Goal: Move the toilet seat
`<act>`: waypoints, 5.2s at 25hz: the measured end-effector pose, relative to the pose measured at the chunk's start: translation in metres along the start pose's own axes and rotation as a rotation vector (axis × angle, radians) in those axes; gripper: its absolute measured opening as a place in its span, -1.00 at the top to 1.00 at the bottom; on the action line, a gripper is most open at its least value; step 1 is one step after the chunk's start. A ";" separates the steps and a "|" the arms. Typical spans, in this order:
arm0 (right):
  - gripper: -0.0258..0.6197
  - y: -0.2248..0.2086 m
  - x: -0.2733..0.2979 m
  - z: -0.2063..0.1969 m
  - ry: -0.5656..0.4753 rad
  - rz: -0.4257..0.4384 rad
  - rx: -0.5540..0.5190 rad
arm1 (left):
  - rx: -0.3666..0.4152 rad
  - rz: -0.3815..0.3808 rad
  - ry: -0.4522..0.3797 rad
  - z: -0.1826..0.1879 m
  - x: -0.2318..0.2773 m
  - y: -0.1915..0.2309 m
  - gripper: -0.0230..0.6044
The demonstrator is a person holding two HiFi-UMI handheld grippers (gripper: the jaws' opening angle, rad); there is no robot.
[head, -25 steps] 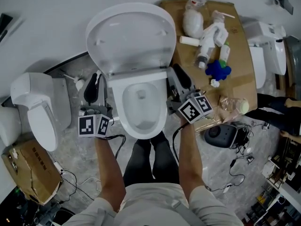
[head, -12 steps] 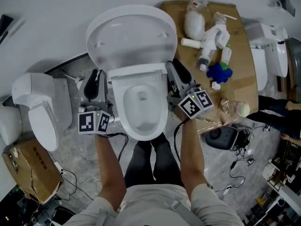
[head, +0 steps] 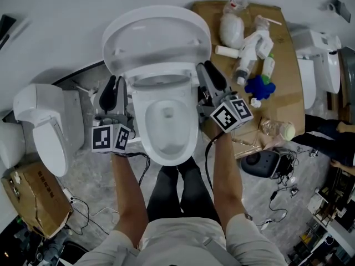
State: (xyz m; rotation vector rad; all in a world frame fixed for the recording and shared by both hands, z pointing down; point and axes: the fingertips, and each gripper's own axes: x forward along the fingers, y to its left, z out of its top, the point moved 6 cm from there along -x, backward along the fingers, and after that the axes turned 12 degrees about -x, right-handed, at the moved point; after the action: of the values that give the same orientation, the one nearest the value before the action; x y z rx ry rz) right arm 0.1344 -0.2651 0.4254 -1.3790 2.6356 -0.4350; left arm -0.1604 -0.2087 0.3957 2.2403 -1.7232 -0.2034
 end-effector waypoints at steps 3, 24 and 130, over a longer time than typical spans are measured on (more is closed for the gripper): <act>0.45 -0.002 0.005 0.000 -0.002 0.001 -0.003 | 0.008 -0.005 0.014 -0.001 0.004 0.000 0.62; 0.45 -0.015 0.030 -0.001 -0.018 -0.006 -0.027 | 0.021 0.011 0.044 -0.008 0.039 0.010 0.51; 0.91 0.228 -0.176 0.167 0.029 0.236 -0.283 | -0.140 -0.415 0.045 0.131 -0.173 -0.181 0.92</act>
State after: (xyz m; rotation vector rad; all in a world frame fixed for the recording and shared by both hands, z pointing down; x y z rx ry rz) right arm 0.0984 -0.0298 0.1930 -1.1104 2.9241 -0.0551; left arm -0.0797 -0.0206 0.2003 2.4479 -1.1650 -0.3493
